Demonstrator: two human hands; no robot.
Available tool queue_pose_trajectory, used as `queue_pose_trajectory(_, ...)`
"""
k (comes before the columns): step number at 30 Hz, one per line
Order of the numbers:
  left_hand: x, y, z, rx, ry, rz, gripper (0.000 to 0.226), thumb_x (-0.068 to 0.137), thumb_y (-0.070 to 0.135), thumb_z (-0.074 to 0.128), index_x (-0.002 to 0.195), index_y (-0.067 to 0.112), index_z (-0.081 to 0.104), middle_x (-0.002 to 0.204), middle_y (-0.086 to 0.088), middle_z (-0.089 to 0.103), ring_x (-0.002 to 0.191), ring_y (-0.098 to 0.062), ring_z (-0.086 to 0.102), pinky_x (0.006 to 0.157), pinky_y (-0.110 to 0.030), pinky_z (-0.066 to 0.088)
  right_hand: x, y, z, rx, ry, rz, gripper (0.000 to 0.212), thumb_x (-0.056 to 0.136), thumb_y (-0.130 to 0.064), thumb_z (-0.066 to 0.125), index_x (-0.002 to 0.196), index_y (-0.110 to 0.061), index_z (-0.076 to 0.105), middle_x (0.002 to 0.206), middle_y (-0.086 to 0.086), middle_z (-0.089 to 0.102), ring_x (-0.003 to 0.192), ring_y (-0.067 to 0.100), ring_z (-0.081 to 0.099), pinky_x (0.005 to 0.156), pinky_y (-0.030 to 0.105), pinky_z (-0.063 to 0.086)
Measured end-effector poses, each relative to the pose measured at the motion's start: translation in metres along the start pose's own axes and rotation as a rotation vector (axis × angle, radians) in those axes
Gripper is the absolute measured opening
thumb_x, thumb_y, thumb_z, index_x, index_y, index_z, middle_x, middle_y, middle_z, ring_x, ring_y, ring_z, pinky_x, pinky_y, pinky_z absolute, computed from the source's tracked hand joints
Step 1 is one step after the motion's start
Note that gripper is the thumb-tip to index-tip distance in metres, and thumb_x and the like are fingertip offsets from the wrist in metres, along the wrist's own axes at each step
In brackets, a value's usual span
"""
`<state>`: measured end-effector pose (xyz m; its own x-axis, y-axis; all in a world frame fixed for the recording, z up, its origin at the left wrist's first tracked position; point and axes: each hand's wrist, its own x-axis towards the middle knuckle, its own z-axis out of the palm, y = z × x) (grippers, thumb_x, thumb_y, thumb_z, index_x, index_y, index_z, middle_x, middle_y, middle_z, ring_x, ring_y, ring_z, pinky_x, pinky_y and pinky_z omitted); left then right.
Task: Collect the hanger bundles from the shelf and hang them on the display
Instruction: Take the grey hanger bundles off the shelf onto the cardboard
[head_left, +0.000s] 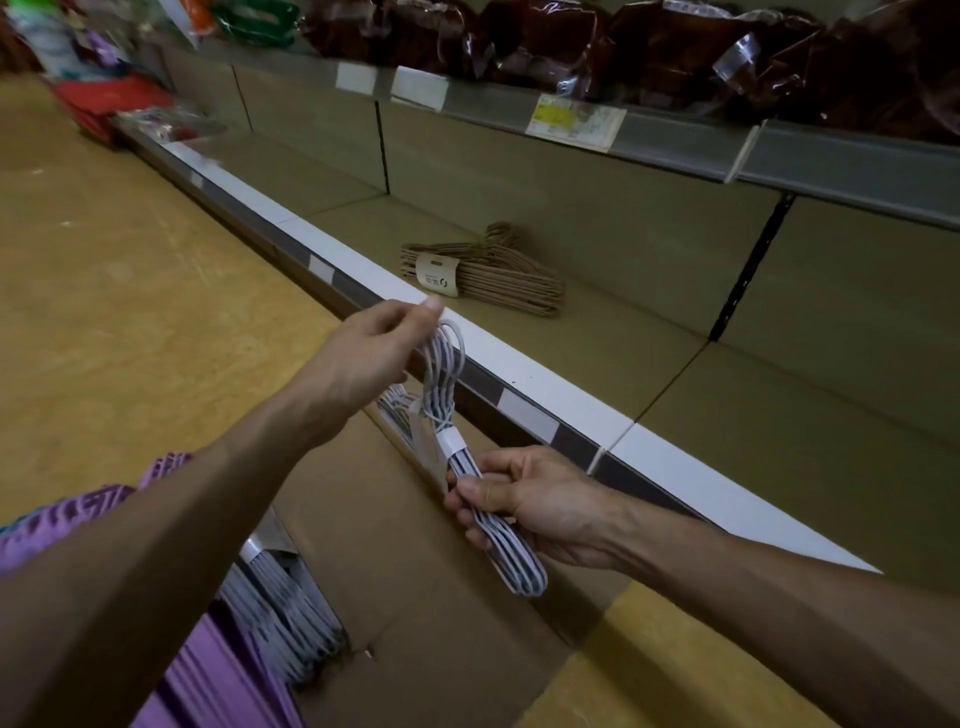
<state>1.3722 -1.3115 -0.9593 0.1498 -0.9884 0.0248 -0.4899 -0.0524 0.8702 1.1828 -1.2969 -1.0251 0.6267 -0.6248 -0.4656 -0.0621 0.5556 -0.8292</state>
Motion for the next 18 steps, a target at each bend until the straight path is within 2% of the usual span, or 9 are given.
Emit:
queue_pose_trajectory(3, -0.004, -0.009, -0.013, 0.153, -0.004, -0.002, 0.054, 0.084, 0.067, 0.058, 0.122, 0.027, 0.060, 0.113, 0.005, 0.062, 0.102, -0.011, 0.060, 0.082, -0.031, 0.053, 0.010, 0.006, 0.012, 0.008, -0.005, 0.020, 0.032, 0.096, -0.002, 0.059, 0.127, 0.002, 0.057, 0.089, 0.009, 0.067, 0.075, 0.015, 0.061, 0.065, 0.024, 0.059)
queue_pose_trajectory(6, -0.012, -0.022, -0.032, 0.195, 0.004, -0.029, 0.055, 0.081, 0.067, 0.061, 0.116, 0.026, 0.064, 0.112, 0.003, 0.064, 0.103, -0.014, 0.063, 0.087, -0.036, 0.055, 0.023, 0.012, 0.022, -0.071, -0.016, 0.042, 0.034, 0.096, -0.002, 0.060, 0.129, -0.001, 0.057, 0.090, 0.007, 0.069, 0.078, 0.015, 0.062, 0.070, 0.026, 0.057)
queue_pose_trajectory(9, -0.022, -0.036, -0.051, 0.233, -0.003, -0.043, 0.055, 0.081, 0.068, 0.058, 0.115, 0.026, 0.065, 0.109, 0.005, 0.066, 0.101, -0.012, 0.063, 0.089, -0.037, 0.055, 0.036, 0.017, 0.031, -0.149, -0.066, 0.069, 0.038, 0.096, 0.000, 0.058, 0.134, -0.004, 0.053, 0.099, 0.006, 0.069, 0.087, 0.017, 0.061, 0.078, 0.028, 0.055)
queue_pose_trajectory(12, -0.031, -0.048, -0.068, 0.272, 0.001, -0.068, 0.058, 0.079, 0.070, 0.053, 0.116, 0.026, 0.064, 0.109, 0.006, 0.066, 0.101, -0.010, 0.062, 0.081, -0.028, 0.051, 0.051, 0.019, 0.040, -0.276, -0.139, 0.102, 0.047, 0.096, 0.003, 0.057, 0.140, -0.009, 0.051, 0.108, 0.003, 0.068, 0.093, 0.013, 0.063, 0.081, 0.025, 0.056)
queue_pose_trajectory(15, -0.036, -0.061, -0.081, 0.356, -0.006, -0.100, 0.061, 0.079, 0.071, 0.046, 0.120, 0.027, 0.062, 0.115, 0.005, 0.064, 0.104, -0.009, 0.059, 0.074, -0.022, 0.046, 0.072, 0.025, 0.053, -0.434, -0.137, 0.077, 0.044, 0.093, -0.004, 0.064, 0.136, -0.013, 0.058, 0.107, 0.001, 0.069, 0.099, 0.013, 0.067, 0.080, 0.025, 0.056)
queue_pose_trajectory(18, -0.039, -0.073, -0.085, 0.477, -0.030, -0.113, 0.057, 0.090, 0.064, 0.041, 0.129, 0.025, 0.057, 0.123, -0.003, 0.064, 0.109, -0.015, 0.058, 0.079, -0.029, 0.047, 0.091, 0.038, 0.067, -0.465, -0.082, 0.060, 0.040, 0.092, -0.008, 0.068, 0.131, -0.016, 0.063, 0.109, 0.006, 0.071, 0.101, 0.019, 0.070, 0.076, 0.025, 0.058)
